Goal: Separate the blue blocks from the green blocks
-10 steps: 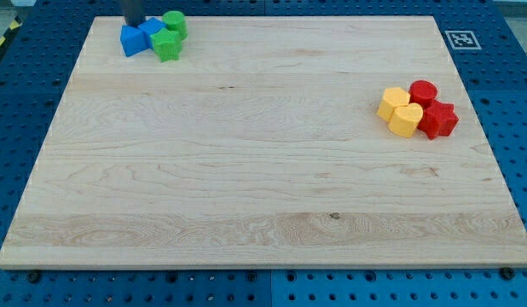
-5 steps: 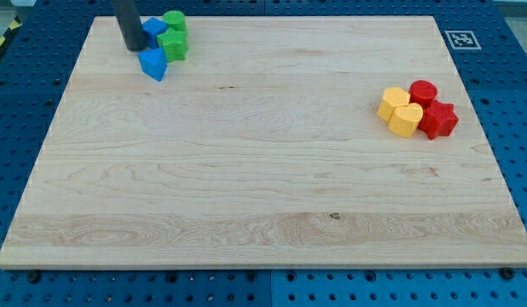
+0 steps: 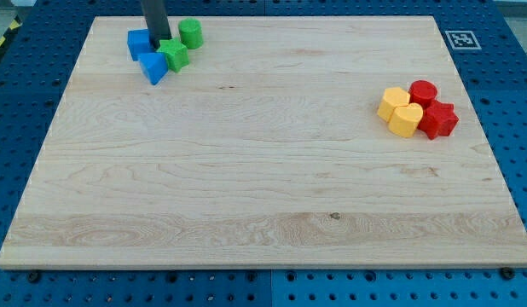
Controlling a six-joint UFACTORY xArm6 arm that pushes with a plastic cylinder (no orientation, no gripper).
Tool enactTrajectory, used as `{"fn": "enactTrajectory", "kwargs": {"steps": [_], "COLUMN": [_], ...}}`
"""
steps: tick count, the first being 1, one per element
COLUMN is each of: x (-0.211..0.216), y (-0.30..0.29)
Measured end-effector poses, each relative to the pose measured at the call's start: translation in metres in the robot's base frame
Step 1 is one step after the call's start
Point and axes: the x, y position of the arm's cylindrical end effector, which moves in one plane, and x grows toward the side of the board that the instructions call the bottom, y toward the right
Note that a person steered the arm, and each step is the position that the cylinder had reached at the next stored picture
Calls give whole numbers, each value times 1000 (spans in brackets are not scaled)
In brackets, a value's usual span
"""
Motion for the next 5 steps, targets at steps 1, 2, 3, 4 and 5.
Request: {"fn": "enactTrajectory", "kwargs": {"steps": [1, 2, 3, 4, 5], "x": [-57, -64, -40, -3, 37], "y": [-10, -35, -42, -30, 2]}}
